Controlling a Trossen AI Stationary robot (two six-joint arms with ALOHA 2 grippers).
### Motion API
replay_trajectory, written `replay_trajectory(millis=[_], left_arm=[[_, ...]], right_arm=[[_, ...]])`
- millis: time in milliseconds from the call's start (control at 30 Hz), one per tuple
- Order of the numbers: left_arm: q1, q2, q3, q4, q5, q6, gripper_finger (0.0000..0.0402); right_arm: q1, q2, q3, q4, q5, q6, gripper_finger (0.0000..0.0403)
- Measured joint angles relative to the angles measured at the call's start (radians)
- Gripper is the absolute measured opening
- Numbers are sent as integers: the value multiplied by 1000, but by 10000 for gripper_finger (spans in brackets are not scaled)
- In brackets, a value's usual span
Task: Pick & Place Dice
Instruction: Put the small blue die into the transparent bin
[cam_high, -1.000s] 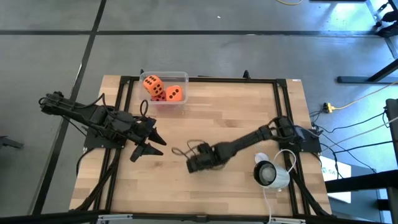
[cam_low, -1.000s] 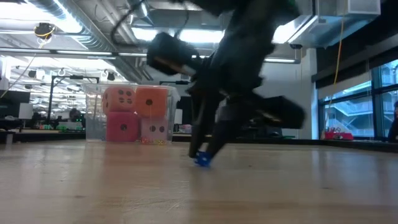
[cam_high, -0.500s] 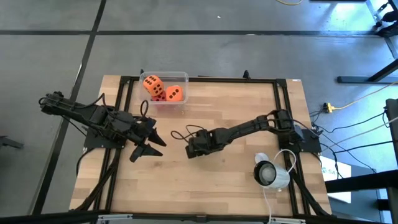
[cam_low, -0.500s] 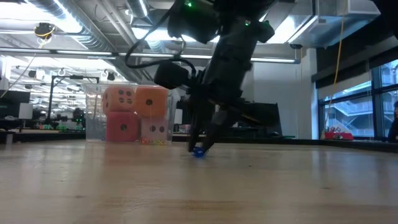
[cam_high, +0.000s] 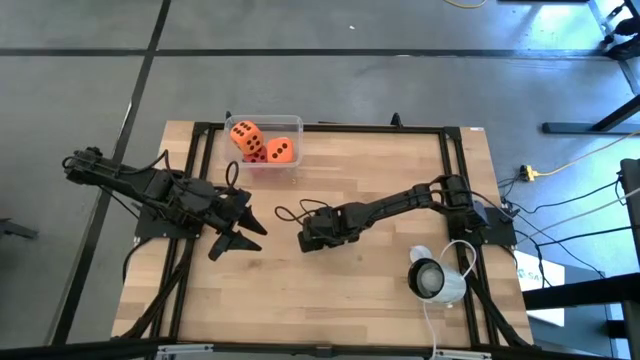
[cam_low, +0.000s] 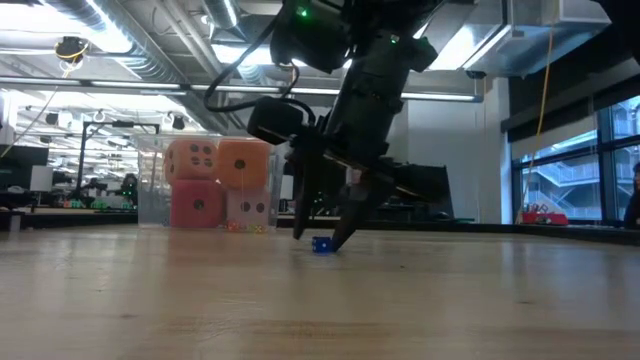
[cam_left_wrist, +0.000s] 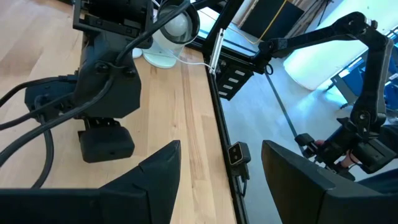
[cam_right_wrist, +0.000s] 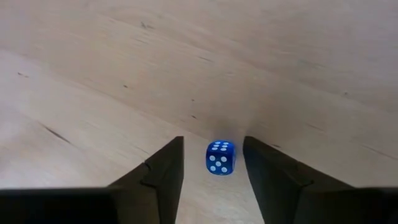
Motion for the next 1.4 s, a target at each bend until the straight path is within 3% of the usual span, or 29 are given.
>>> replay_trajectory(millis=[400,1400], left_arm=[[0,0,0,0,0,-3,214],[0,0,0,1,-2,-6,214]], right_arm=[[3,0,0,-13,-45,-9,137],[-10,-1,1,-22,-48,-8,127]])
